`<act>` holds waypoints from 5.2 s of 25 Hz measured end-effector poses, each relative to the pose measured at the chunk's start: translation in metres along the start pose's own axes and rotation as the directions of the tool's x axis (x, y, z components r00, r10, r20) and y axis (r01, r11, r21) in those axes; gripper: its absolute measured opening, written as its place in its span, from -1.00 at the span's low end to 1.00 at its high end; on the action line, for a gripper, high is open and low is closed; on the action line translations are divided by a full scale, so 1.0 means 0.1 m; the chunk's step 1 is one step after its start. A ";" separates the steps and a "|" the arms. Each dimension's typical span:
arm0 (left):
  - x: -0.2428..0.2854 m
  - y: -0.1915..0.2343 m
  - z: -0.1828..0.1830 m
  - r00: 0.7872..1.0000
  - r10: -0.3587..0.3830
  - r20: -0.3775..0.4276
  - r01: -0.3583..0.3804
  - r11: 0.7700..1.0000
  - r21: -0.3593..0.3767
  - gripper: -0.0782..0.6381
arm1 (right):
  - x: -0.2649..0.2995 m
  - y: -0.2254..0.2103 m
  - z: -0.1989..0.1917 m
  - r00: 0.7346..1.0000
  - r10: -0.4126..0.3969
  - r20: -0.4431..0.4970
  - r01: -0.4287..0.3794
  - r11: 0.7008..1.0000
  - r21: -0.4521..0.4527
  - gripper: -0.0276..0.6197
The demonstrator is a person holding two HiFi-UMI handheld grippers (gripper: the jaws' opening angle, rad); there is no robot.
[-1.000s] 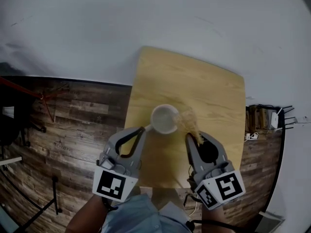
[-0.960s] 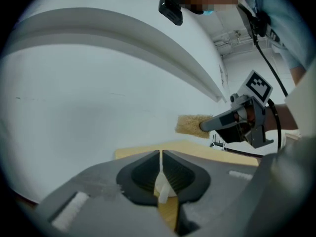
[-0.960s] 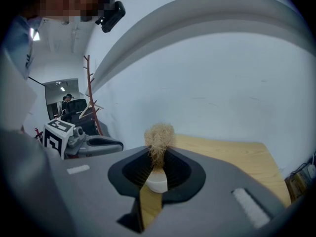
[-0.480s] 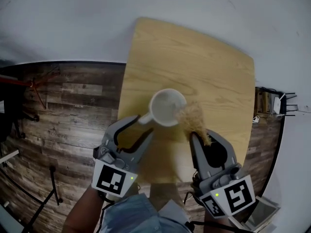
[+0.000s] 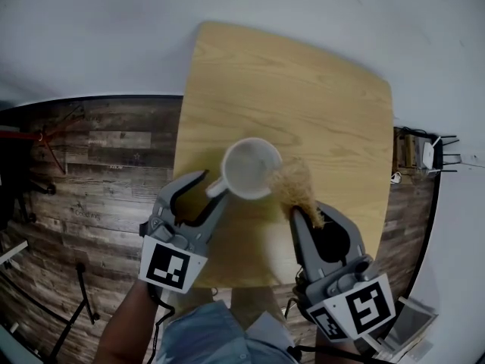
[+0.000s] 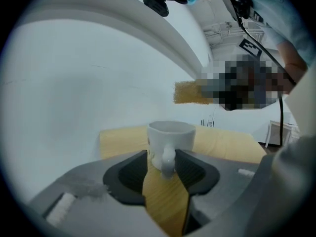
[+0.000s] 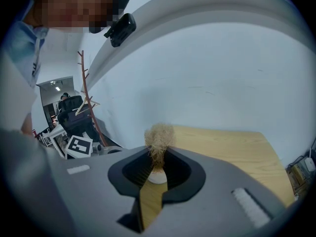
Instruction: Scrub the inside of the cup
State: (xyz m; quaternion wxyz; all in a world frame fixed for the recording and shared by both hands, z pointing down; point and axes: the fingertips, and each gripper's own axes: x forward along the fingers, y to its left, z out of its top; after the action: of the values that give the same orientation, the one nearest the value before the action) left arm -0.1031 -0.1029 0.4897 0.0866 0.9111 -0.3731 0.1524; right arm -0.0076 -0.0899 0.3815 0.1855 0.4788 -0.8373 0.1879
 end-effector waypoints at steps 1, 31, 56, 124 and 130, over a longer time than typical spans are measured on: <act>0.01 -0.01 -0.01 1.000 -0.004 -0.009 0.004 1.000 0.011 -0.25 | 0.00 -0.02 0.00 1.000 -0.002 0.000 0.002 1.000 0.002 -0.74; 0.21 -0.44 0.32 0.937 -0.080 -0.341 0.212 0.905 0.370 -0.55 | -0.38 -0.54 -0.13 0.999 0.042 0.013 -0.043 0.997 0.059 -0.74; 0.23 -0.41 0.43 0.913 -0.081 -0.399 0.275 0.846 0.457 -0.55 | 0.39 -0.41 -0.44 0.813 0.283 -0.508 -0.547 0.669 -0.503 -0.75; 0.37 -0.62 0.49 0.884 -0.070 -0.462 0.372 0.704 0.605 -0.58 | 0.37 -0.28 -0.73 0.698 0.360 -0.619 -0.557 0.816 -0.154 -0.76; 0.36 -0.64 0.48 0.879 -0.073 -0.470 0.383 0.694 0.609 -0.58 | 0.39 -0.30 -0.53 0.743 0.354 -0.567 -0.529 0.831 -0.175 -0.76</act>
State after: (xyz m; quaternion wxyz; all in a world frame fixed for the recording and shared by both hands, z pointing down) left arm -0.0236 -0.0943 0.4542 -0.1617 0.8639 -0.1438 0.4549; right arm 0.0073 -0.1070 0.4508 0.4266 0.1585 -0.8661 0.2067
